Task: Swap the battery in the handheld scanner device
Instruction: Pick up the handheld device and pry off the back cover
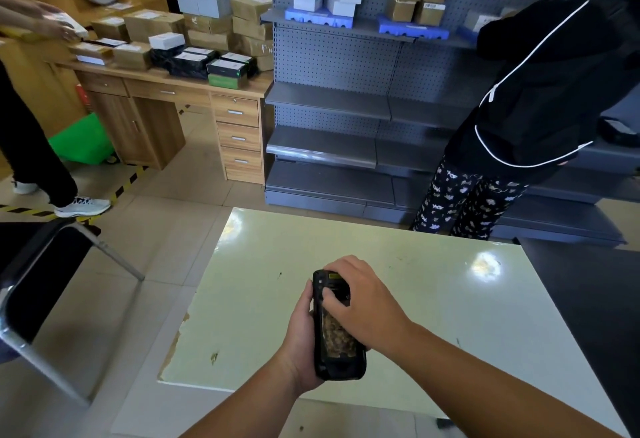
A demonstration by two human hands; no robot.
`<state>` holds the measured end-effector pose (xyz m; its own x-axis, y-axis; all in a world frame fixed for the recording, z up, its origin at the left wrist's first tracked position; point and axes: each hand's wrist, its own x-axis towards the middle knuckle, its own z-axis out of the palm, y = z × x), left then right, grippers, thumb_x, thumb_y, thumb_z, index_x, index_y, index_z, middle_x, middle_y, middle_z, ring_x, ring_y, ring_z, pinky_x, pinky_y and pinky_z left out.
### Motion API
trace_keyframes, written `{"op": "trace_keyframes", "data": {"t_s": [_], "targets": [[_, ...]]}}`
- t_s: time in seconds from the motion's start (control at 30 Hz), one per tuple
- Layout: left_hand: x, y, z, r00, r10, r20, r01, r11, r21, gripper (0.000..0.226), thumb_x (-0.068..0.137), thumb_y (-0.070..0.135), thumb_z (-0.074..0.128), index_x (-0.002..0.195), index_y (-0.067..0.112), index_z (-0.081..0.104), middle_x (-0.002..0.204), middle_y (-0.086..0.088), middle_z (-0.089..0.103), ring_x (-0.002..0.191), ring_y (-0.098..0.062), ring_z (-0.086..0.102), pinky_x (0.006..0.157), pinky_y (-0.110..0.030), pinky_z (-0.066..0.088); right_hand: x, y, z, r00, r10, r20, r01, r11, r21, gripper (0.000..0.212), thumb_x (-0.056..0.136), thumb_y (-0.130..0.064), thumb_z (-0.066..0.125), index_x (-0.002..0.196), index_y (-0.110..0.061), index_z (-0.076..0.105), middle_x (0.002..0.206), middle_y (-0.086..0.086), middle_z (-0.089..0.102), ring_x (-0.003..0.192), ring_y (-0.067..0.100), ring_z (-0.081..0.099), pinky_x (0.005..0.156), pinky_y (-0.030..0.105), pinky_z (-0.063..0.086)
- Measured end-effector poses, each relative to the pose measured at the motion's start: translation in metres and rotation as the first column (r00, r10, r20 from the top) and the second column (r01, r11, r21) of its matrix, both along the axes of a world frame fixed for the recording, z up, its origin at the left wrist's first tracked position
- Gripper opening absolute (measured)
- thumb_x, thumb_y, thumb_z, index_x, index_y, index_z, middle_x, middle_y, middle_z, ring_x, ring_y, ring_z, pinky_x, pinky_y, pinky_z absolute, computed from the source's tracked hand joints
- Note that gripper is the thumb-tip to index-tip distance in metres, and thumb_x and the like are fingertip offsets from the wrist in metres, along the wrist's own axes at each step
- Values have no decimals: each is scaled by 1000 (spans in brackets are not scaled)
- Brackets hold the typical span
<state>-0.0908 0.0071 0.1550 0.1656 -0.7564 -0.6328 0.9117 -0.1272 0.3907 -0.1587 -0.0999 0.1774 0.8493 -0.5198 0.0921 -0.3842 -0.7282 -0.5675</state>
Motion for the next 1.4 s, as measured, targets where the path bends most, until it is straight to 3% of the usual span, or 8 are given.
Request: {"op": "trace_keyframes", "data": {"t_s": [0.1,0.2,0.4,0.7,0.83,0.97,1.13,1.4], "targets": [[4,0,0,1000,22,-1,-22,1000,-19,75,92,70,46,118,7,75,104,-20,75,81,-35,73,71,-41,60,-9,-4,-1,990,-136,25,130,976,176,47,94,-45,63,137,-29,52,129,-15,56,116,2,53,102,27,47],[10,1,2,999,41,-25,-43,998,-52,79,94,70,41,117,2,73,106,-22,72,77,-36,65,72,-42,57,-20,-10,5,982,-186,40,142,856,497,38,101,-26,58,138,-33,58,126,-6,67,101,7,69,86,25,58],[11,1,4,1000,-10,-26,7,994,-108,87,92,73,40,134,-1,61,121,-22,56,80,-37,60,75,-44,52,-21,-14,12,977,-203,60,136,817,560,32,99,-13,61,123,-32,67,115,-14,70,87,6,72,71,17,55],[12,-4,-8,1000,5,14,-3,991,-131,80,94,71,36,117,5,75,101,-17,73,74,-32,60,74,-40,50,-13,-4,4,962,-273,27,167,660,732,34,102,-13,52,124,-38,61,128,-11,59,108,31,63,51,27,55],[12,-5,-15,999,32,12,-31,994,-105,78,93,71,41,107,3,77,94,-19,72,70,-33,64,71,-40,53,-8,-1,5,937,-350,-9,224,578,785,36,103,-14,49,119,-44,63,123,-16,62,103,29,66,66,45,64],[17,-6,-23,995,15,96,-11,999,-41,79,91,74,38,96,6,79,89,-19,73,76,-35,66,73,-39,53,6,8,9,894,-402,-196,378,446,811,28,99,-21,49,119,-34,63,116,-3,69,81,23,67,50,31,49],[23,-9,-20,987,-33,158,28,999,34,75,85,80,41,120,23,75,125,-10,73,121,-34,65,108,-48,44,25,22,18,796,-444,-410,549,248,798,27,92,-27,52,102,-9,68,100,13,74,85,27,69,66,32,53],[17,-14,-33,988,42,146,-43,999,1,73,88,75,39,112,19,79,110,-11,77,100,-31,71,84,-40,53,37,20,9,728,-453,-515,603,63,796,31,83,-22,54,98,-9,77,93,16,79,91,36,74,96,53,55]]}}
